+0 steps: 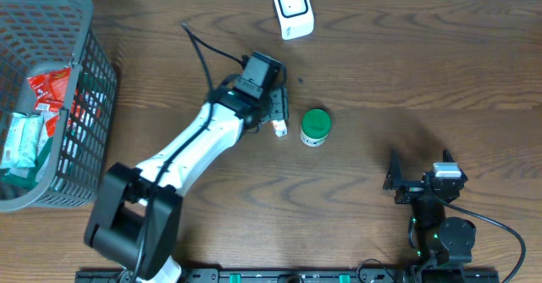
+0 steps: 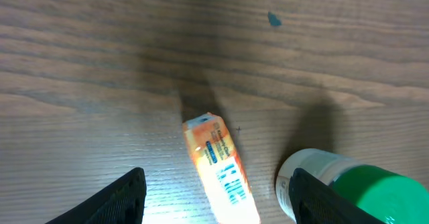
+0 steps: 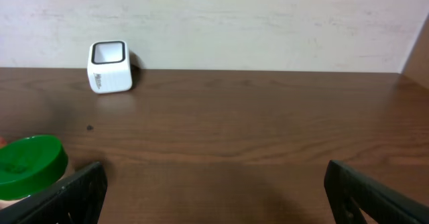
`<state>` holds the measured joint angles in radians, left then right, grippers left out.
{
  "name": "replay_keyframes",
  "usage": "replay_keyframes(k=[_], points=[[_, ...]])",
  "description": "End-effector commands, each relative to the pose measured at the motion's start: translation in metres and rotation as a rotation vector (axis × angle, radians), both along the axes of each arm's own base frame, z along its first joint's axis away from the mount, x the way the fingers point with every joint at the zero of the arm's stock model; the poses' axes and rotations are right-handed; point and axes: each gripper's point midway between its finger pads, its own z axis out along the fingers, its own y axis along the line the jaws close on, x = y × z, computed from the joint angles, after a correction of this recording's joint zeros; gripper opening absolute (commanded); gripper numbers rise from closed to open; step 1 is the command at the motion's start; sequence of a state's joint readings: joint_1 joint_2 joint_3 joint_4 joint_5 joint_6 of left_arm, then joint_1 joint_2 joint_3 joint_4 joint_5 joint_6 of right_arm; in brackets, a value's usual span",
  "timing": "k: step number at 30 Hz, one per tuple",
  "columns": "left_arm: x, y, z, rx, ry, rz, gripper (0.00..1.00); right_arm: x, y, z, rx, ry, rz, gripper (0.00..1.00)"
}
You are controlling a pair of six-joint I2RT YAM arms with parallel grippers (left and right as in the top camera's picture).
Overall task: Scan the item barcode
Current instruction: 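Move the left gripper back over the basket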
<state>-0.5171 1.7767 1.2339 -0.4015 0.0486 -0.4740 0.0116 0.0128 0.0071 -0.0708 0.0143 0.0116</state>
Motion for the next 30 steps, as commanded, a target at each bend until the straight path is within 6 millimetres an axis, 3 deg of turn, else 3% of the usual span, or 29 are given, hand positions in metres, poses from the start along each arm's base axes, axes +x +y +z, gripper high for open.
replay_keyframes(k=[1, 9, 11, 18, 30], points=[[0.003, 0.000, -0.012, 0.034, 0.003, 0.042, 0.69, 0.000, 0.001, -0.001, 0.010, 0.004, 0.005, 0.99], [0.000, 0.004, -0.044, 0.085, 0.058, 0.074, 0.69, 0.000, 0.001, -0.001, 0.010, 0.004, 0.005, 0.99], [-0.003, 0.003, -0.051, 0.094, 0.071, 0.069, 0.64, 0.000, 0.001, -0.001, 0.010, 0.004, 0.005, 0.99], [-0.007, -0.002, -0.052, 0.084, 0.084, 0.051, 0.36, 0.000, 0.001, -0.001, 0.010, 0.004, 0.005, 0.99], [-0.018, -0.021, -0.052, 0.056, 0.099, -0.001, 0.23, 0.000, 0.001, -0.001, 0.010, 0.004, 0.005, 0.99]])
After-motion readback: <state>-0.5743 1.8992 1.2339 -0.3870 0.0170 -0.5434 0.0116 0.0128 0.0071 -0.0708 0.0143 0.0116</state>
